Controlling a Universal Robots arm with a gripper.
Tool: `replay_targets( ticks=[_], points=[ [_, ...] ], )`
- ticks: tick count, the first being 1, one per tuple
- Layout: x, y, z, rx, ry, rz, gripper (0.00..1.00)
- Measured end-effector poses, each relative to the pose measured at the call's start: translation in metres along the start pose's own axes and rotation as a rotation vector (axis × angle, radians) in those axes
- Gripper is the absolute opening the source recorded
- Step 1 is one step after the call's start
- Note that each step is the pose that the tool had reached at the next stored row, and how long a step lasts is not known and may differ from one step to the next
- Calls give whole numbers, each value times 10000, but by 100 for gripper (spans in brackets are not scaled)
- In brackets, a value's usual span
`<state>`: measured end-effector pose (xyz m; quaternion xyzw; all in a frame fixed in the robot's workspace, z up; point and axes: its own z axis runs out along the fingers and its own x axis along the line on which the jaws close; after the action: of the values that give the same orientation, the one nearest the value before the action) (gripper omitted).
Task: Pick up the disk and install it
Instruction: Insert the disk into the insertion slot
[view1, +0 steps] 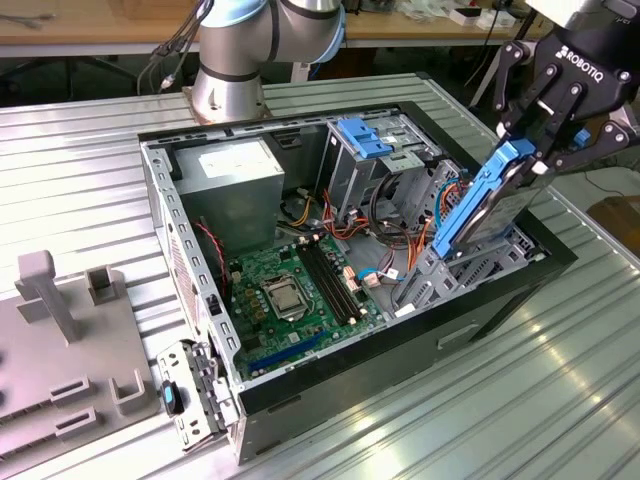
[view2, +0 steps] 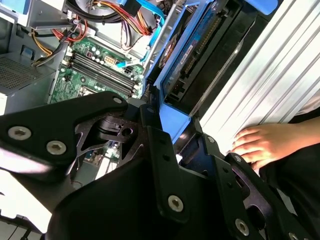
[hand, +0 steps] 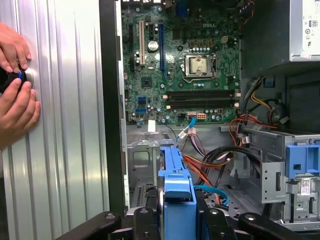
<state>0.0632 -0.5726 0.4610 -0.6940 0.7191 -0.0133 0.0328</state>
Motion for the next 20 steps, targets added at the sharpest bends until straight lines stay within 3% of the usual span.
replay_targets(
  ticks=[8,20],
  points=[
    [14,2,44,1,-4,4,37],
    [14,-18,59,0,-1,5,37]
  ],
)
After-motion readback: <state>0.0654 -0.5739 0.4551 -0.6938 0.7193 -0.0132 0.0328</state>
